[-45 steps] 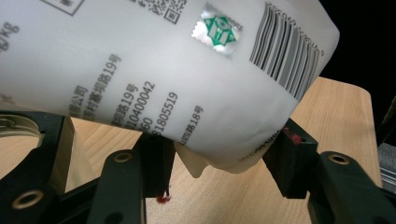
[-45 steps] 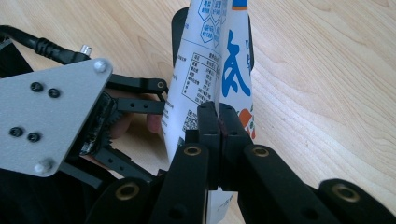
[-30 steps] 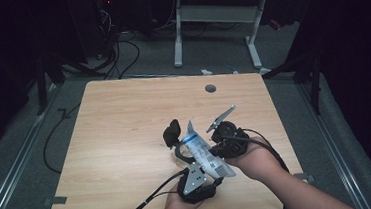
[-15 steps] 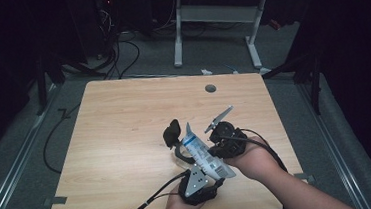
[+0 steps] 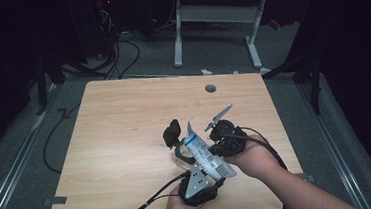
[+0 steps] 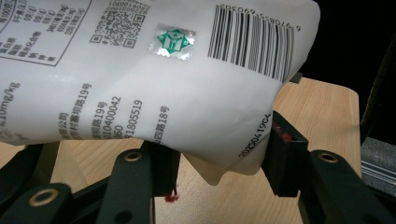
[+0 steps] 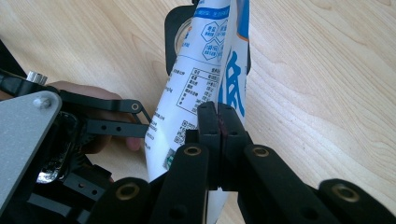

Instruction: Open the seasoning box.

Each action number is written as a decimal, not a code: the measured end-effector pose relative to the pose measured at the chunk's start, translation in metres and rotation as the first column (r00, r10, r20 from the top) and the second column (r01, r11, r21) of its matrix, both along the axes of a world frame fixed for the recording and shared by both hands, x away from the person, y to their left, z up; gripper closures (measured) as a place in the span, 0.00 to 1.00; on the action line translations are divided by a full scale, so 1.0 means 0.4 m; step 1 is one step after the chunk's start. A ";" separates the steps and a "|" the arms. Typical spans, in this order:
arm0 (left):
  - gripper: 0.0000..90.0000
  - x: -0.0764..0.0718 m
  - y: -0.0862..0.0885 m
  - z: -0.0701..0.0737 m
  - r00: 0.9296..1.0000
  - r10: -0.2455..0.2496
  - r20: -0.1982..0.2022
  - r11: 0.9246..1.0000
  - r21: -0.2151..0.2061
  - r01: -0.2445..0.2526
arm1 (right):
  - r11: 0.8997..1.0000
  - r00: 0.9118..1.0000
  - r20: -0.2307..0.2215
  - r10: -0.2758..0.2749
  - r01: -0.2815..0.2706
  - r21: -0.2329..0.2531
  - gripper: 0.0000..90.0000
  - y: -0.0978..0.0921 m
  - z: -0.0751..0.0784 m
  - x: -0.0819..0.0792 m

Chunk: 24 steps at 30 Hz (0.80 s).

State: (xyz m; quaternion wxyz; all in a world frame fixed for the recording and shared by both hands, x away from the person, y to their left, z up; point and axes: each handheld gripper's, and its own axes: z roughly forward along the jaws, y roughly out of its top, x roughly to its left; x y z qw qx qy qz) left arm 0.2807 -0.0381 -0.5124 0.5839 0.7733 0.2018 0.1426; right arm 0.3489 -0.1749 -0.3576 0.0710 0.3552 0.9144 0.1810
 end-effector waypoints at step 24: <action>0.58 0.001 0.001 0.009 1.000 -0.007 0.006 1.000 -0.002 0.007 | 0.999 0.999 -0.023 0.023 -0.024 -0.036 1.00 0.016 0.005 0.025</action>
